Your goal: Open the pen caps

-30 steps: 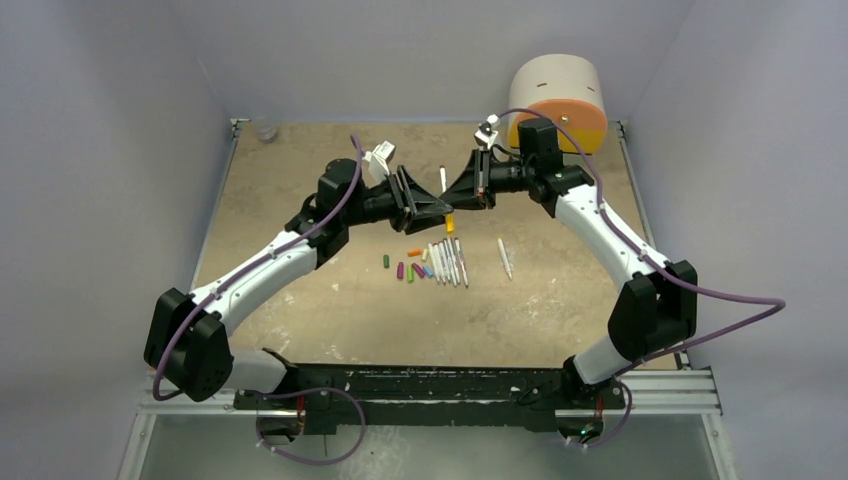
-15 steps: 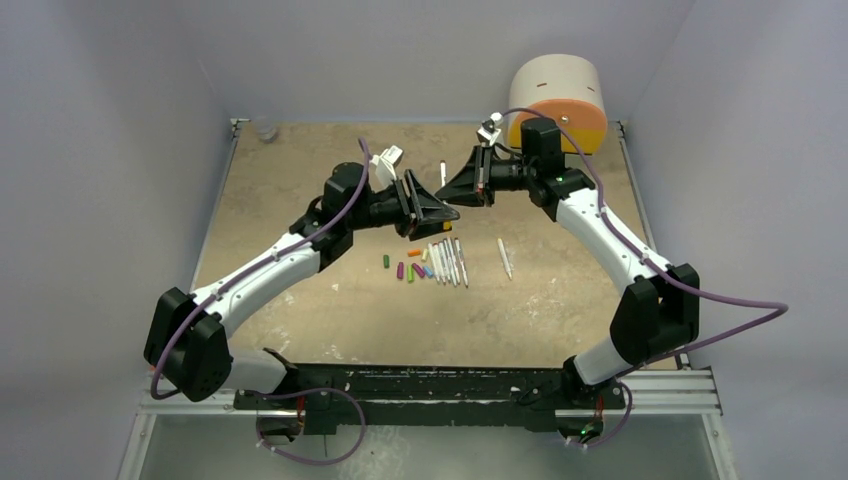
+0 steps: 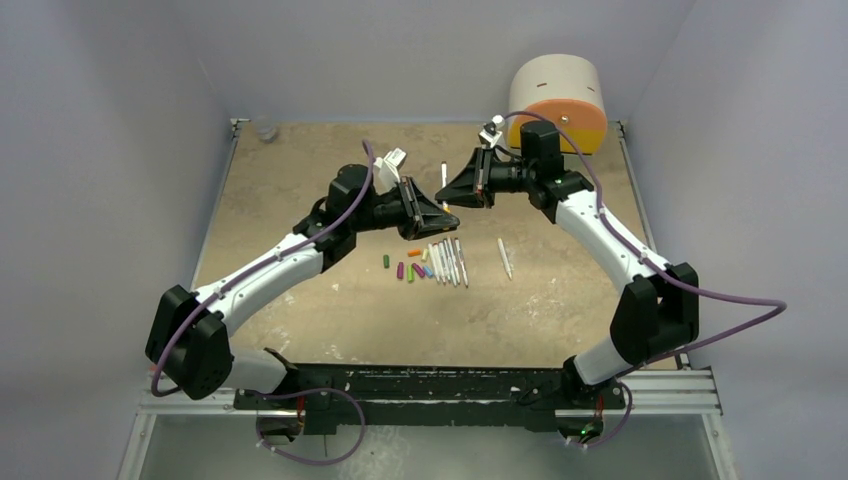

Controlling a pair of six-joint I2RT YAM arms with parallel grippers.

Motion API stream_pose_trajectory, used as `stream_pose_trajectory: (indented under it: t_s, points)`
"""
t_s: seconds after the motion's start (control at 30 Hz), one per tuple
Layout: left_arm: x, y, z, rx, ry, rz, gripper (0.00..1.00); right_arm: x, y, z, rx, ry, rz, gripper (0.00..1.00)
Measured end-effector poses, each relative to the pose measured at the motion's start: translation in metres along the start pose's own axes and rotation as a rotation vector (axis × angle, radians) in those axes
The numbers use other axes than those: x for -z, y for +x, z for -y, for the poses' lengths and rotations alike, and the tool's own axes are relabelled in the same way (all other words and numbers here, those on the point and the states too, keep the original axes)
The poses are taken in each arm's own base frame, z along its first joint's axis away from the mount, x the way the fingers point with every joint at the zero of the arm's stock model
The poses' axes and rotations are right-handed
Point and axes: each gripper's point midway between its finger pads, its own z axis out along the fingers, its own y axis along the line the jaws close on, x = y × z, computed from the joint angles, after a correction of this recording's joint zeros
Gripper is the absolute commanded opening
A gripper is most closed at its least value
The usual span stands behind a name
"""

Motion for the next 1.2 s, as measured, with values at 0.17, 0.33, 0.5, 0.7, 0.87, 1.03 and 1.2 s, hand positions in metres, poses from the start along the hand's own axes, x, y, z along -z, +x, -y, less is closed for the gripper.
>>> stream_pose_trajectory:
  t_s: [0.17, 0.33, 0.5, 0.7, 0.87, 1.03, 1.2]
  points:
    - [0.0, 0.001, -0.002, 0.006, -0.009, -0.003, 0.0, 0.0, 0.001, 0.002, -0.006, 0.004, -0.002, 0.0]
    - [-0.001, 0.003, -0.003, 0.008, -0.013, -0.007, 0.0, -0.001, -0.002, 0.005, -0.018, 0.004, -0.009, 0.0]
    - [0.002, -0.005, -0.002, 0.004, -0.034, 0.053, 0.0, -0.018, -0.041, 0.001, -0.033, -0.011, -0.051, 0.0]
    - [0.025, 0.06, 0.013, -0.027, -0.013, -0.088, 0.0, -0.018, -0.146, -0.007, 0.035, -0.032, 0.088, 0.0]
    - [0.056, 0.075, 0.018, -0.037, -0.008, -0.073, 0.0, -0.003, -0.194, -0.013, 0.073, -0.041, 0.165, 0.0]
    - [0.059, 0.071, 0.011, -0.034, -0.04, -0.031, 0.0, 0.0, -0.174, -0.001, 0.063, 0.019, 0.146, 0.0]
    - [0.047, 0.063, -0.016, -0.021, -0.137, -0.008, 0.0, 0.017, -0.126, 0.025, 0.101, 0.192, 0.125, 0.0]
